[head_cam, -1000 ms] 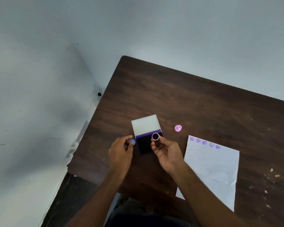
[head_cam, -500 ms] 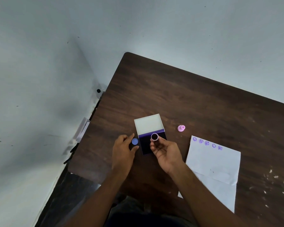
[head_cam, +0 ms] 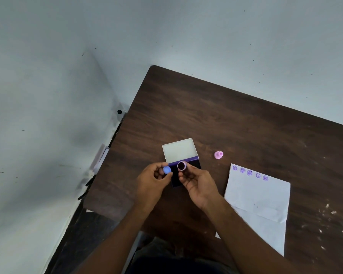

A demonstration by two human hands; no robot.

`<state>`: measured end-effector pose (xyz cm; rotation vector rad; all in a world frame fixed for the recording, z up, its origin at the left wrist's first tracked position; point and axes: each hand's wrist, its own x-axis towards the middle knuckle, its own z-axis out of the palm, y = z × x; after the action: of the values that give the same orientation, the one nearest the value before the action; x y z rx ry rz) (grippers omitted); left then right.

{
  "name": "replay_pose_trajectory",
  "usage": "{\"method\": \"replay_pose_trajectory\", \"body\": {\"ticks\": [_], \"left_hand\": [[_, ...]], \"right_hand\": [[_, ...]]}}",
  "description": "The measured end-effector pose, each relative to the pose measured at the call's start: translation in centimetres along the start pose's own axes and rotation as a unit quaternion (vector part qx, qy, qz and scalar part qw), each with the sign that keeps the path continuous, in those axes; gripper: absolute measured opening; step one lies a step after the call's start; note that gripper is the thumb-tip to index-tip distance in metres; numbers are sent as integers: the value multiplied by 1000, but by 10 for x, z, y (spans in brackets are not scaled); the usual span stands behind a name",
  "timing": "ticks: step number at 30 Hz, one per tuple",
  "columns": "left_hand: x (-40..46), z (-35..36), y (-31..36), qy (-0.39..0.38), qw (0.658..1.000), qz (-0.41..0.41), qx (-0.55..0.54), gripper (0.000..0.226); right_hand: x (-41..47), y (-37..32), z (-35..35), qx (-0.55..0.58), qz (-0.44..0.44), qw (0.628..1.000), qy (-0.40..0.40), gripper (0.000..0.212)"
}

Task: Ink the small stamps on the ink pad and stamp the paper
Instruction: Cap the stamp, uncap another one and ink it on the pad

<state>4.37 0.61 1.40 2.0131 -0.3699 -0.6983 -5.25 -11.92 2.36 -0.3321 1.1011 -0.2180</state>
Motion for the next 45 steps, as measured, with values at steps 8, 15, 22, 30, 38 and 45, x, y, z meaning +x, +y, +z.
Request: {"method": "replay_pose_trajectory", "body": {"ticks": [8,15,22,30,38,45], "left_hand": [[7,3,11,-52,997,-12,57,38],[8,8,17,-43,998,3,54,37],[6,12,25,-37,999,1,17,37],[5,19,27,-12,999,21,32,38],[9,30,32,-22,998,38,40,45],[17,43,44,-39,998,56,-12,67]], "right_hand": [[-4,1,-3,-99,-44,994,-4,21],[-3,0,-2,-142,-114,983,3,19],[-2,-4,-3,-181,-144,973,-10,24],[1,-11,-9,-230,-137,963,-10,31],[2,-26,-18,-212,-114,970,-28,28],[3,-44,-23,-98,-121,988,2,22]]}}
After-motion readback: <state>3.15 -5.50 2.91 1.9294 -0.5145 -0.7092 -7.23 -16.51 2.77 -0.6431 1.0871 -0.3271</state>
